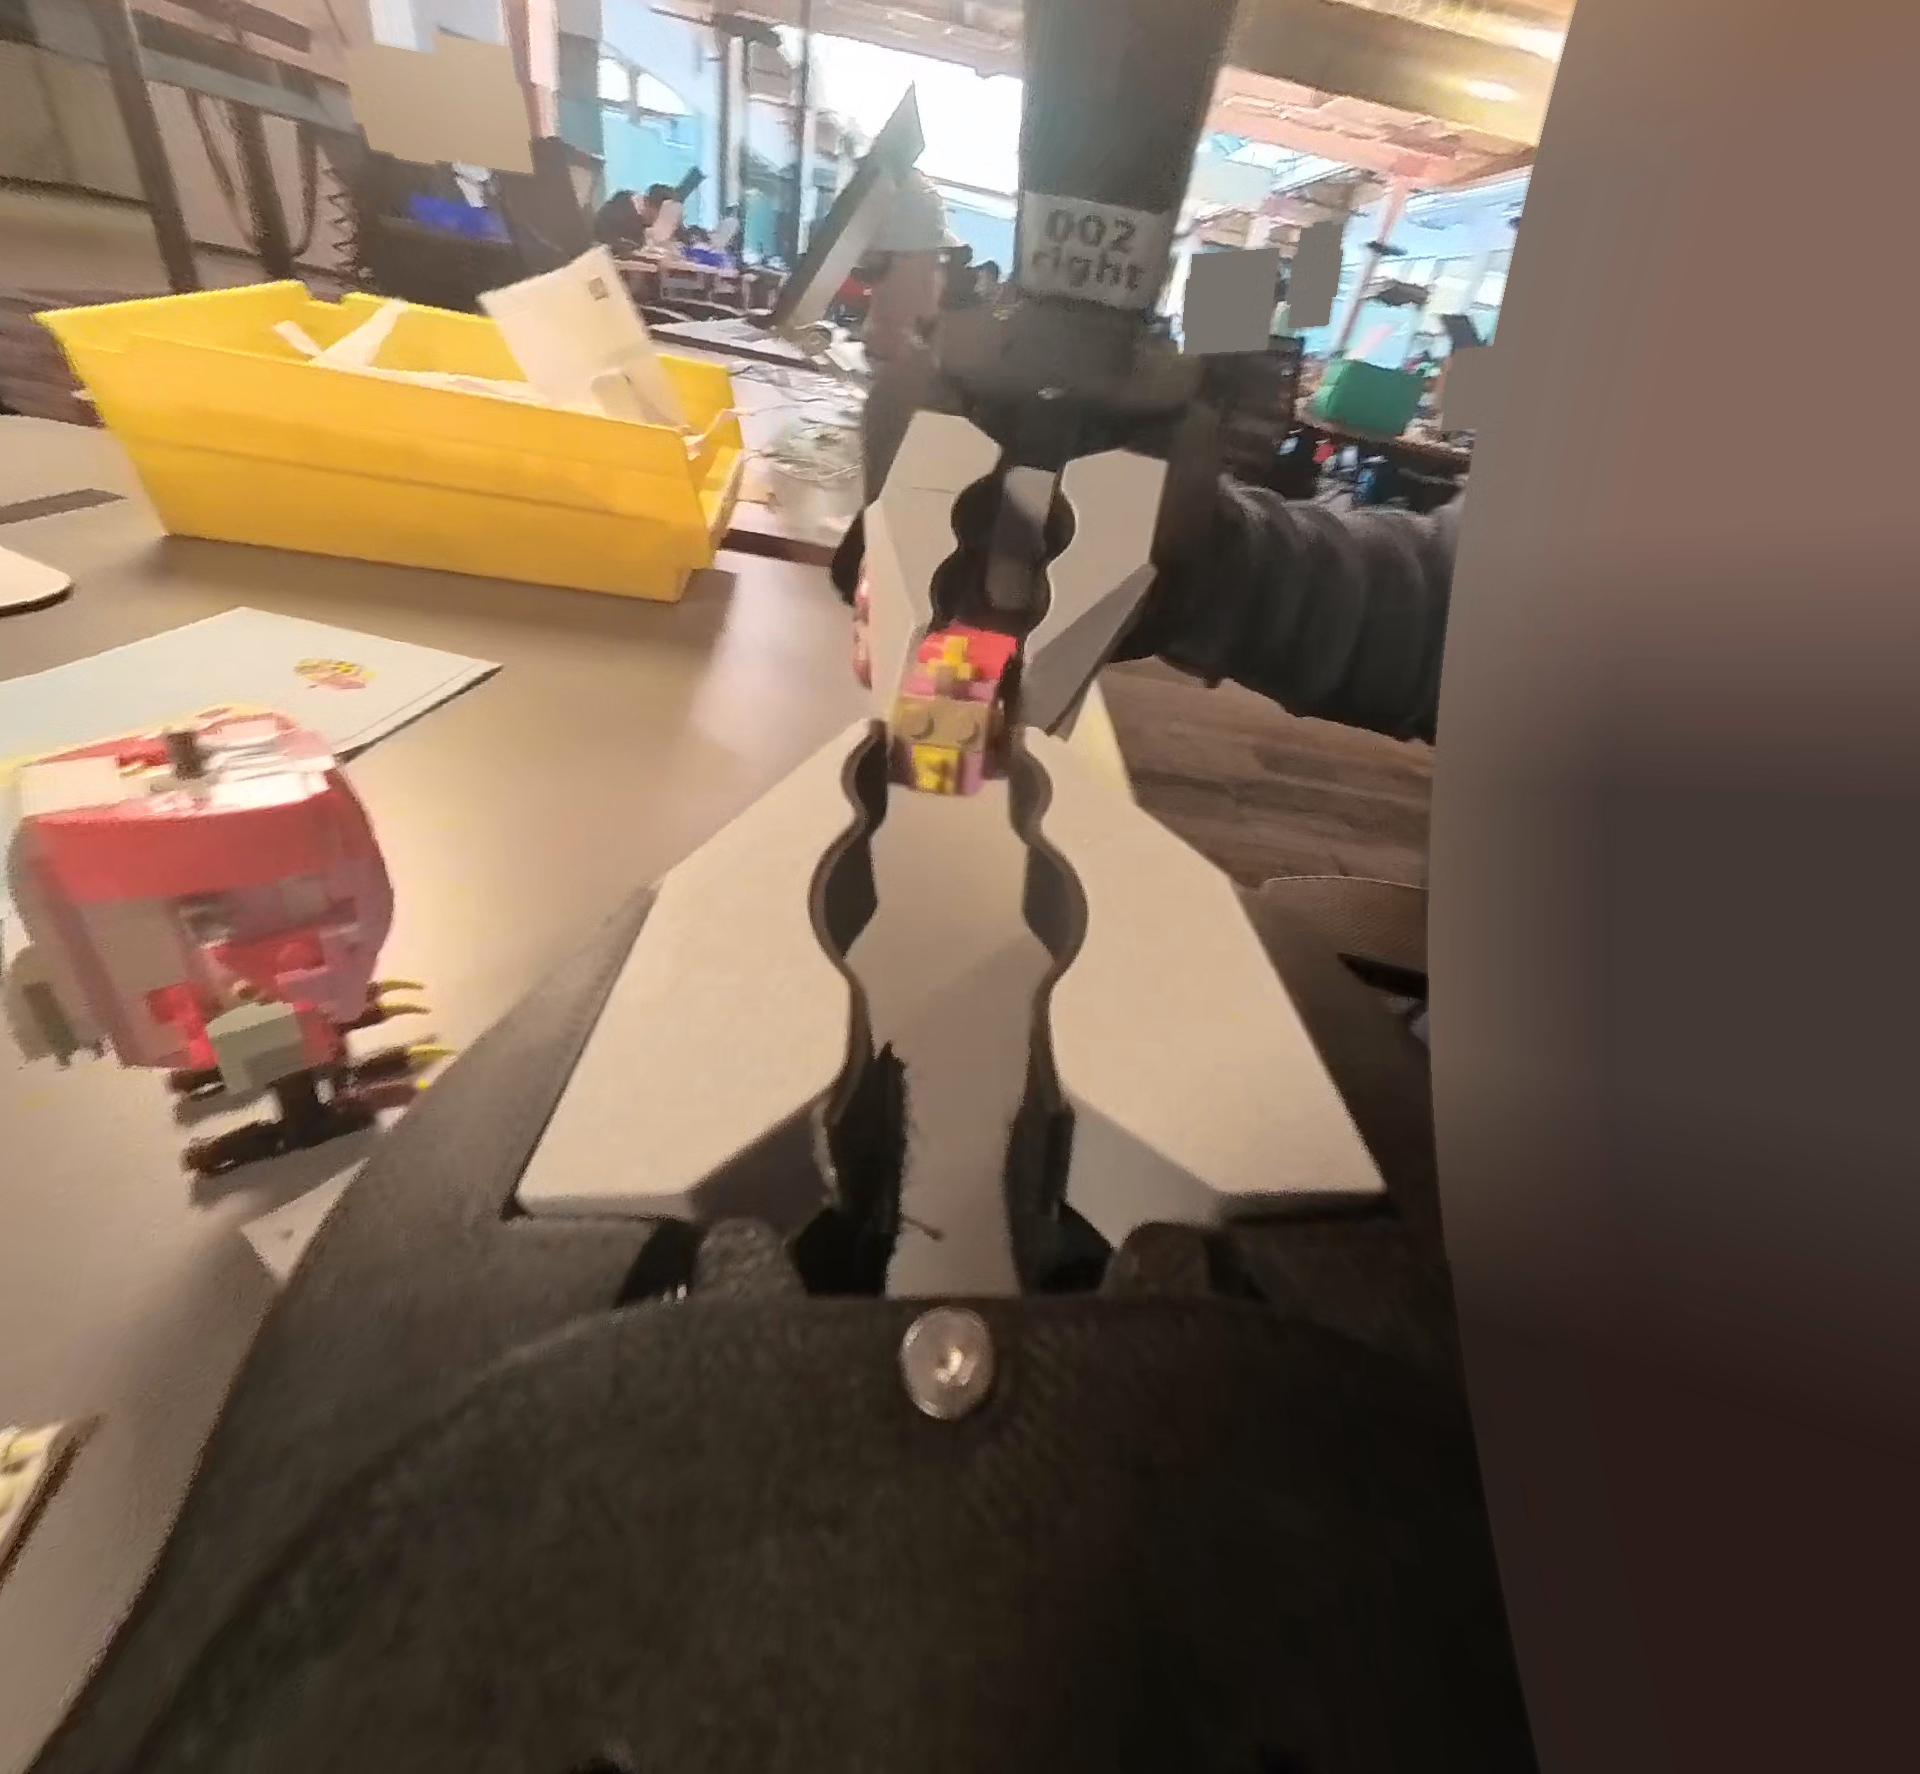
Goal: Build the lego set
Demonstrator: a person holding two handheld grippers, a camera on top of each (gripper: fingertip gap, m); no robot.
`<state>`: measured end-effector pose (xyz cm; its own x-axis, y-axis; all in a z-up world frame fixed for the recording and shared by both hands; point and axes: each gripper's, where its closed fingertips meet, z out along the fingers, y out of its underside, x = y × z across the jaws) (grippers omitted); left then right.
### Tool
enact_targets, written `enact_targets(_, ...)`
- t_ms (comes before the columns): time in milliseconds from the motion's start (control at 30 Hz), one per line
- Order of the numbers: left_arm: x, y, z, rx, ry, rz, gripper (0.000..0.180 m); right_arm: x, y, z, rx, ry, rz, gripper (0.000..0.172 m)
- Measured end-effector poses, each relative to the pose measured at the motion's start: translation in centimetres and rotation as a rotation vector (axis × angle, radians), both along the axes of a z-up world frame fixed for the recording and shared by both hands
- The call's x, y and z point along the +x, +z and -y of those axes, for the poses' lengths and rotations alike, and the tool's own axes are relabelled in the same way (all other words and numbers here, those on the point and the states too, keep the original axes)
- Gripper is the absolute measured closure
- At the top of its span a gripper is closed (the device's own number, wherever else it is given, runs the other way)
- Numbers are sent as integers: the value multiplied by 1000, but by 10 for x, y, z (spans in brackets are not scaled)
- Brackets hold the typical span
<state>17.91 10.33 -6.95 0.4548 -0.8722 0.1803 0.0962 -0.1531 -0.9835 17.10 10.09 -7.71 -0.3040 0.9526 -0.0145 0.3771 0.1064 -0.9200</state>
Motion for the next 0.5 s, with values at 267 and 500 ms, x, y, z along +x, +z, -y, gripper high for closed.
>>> enact_targets(267,-28,-9,-27,-2,249,-31,143,73,-69,-136,127,-596,293,156)
enact_targets(500,-36,-12,-31,-17,304,-24,143,107,-100,-153,65,-681,431,156)
